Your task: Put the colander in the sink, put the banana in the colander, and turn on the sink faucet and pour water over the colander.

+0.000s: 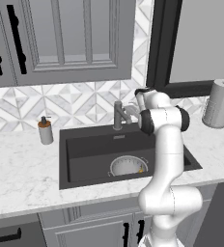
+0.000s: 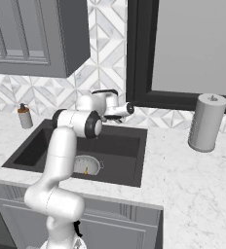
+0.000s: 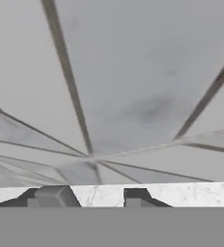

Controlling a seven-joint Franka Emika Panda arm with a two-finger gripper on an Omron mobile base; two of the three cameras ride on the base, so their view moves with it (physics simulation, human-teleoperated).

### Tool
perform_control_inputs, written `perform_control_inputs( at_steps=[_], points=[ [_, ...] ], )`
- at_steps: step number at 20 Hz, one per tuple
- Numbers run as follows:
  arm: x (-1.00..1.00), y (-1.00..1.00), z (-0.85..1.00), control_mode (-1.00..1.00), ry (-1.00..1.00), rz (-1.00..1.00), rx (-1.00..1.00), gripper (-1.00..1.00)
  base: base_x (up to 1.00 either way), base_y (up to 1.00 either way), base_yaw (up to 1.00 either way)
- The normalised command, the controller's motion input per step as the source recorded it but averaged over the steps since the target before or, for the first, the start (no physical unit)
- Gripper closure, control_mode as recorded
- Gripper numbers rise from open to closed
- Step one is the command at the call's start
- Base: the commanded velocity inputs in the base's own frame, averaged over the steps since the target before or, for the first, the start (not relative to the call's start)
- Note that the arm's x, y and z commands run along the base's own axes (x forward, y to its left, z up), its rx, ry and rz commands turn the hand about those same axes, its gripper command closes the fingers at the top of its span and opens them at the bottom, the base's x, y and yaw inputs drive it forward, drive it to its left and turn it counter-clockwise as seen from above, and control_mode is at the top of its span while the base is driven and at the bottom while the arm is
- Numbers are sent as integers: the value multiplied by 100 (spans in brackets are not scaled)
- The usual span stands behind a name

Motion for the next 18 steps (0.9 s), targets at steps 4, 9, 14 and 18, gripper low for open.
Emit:
perform_control_inputs(
  at_steps=[4,9,14,18],
  points=[
    [0,-59,-29,-100,0,-7,0,100,0,0,0],
    [0,-91,-29,-100,0,-9,0,100,0,0,0],
    [0,-100,-27,-100,0,-9,0,100,0,0,0],
    [0,-100,-26,-100,0,-8,3,100,0,0,0]
  ],
)
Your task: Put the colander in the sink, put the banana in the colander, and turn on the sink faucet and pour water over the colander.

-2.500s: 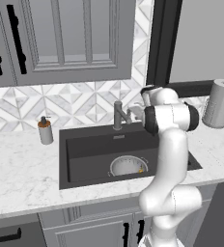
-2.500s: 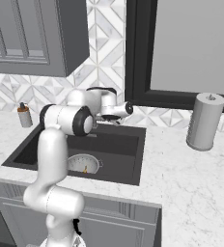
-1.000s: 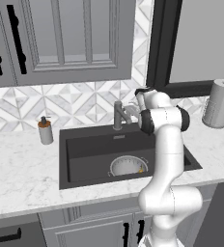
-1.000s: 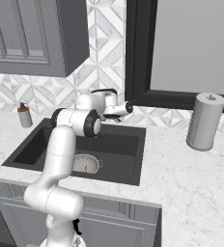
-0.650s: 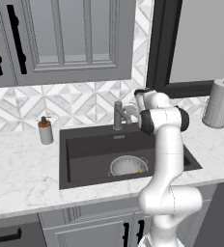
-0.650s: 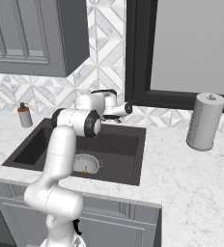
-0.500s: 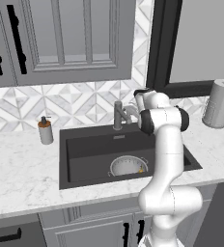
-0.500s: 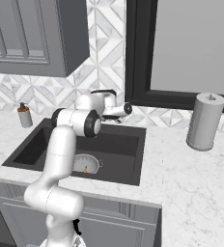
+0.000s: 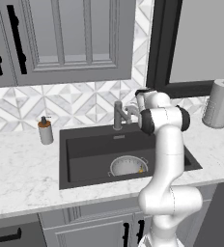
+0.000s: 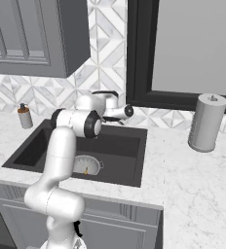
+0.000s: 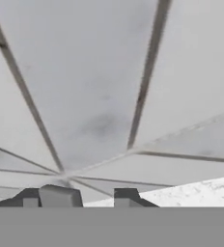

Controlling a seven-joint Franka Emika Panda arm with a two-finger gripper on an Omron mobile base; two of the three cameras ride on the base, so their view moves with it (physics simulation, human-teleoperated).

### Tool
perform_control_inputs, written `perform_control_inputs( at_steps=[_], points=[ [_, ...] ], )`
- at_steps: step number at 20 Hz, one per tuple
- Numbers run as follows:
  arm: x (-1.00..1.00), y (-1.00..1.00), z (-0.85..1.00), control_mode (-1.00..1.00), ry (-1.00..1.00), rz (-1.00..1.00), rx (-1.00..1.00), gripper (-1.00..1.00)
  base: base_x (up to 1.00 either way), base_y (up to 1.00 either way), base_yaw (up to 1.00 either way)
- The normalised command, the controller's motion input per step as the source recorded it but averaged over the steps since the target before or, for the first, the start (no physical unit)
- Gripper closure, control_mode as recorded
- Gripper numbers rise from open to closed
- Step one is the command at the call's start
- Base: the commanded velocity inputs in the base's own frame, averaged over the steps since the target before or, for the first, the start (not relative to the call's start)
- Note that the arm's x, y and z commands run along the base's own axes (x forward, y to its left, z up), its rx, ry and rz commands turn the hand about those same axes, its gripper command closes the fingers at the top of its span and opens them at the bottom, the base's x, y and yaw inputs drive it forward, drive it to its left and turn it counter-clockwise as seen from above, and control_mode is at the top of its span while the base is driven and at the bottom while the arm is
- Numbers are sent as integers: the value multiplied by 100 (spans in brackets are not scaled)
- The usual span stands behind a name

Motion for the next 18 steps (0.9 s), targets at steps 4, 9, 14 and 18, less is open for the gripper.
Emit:
perform_control_inputs(
  at_steps=[4,9,14,18],
  points=[
    [0,-100,-25,-100,0,-7,4,100,0,0,0],
    [0,-100,-29,-100,0,-6,6,100,0,0,0],
    [-1,-57,-6,-100,0,-1,2,100,0,0,0],
    [0,-14,0,-100,0,0,3,100,0,0,0]
  ],
)
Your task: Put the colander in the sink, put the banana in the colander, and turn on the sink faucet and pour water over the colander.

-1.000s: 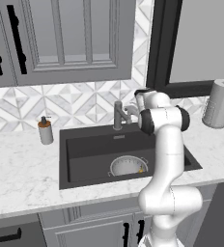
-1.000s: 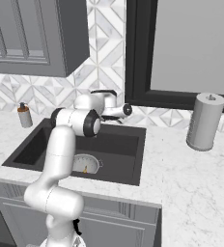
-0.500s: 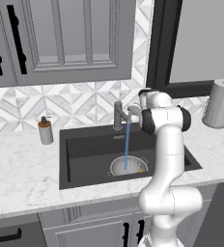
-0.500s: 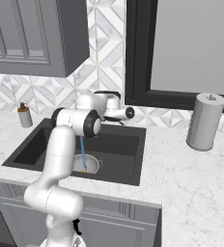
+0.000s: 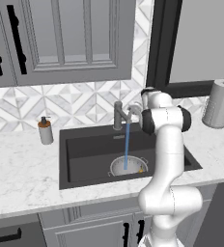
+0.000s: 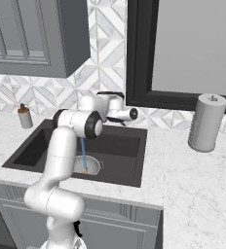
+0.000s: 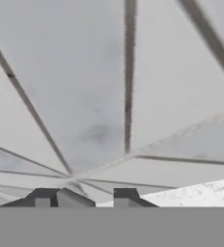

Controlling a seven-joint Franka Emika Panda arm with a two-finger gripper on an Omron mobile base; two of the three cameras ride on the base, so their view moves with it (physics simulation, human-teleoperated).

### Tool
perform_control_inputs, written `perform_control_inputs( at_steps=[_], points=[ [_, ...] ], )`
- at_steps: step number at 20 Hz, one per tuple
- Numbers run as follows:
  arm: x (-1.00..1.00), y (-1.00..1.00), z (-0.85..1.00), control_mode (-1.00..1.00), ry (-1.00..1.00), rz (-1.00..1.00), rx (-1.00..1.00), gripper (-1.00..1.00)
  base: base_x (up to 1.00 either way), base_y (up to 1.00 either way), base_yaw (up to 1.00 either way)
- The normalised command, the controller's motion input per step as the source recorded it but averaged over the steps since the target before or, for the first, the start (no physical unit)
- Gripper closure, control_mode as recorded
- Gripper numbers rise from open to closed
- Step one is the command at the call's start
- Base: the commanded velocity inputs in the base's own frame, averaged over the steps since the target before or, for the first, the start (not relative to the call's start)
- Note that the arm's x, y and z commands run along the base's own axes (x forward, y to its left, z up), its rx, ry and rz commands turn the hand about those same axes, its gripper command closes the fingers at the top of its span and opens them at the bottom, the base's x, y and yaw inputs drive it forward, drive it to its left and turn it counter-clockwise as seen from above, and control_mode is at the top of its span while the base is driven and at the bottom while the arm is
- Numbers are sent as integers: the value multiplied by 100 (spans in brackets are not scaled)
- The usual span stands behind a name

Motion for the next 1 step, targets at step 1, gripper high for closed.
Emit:
perform_control_inputs(
  at_steps=[1],
  points=[
    [0,0,0,-100,0,0,0,100,0,0,0]
  ],
)
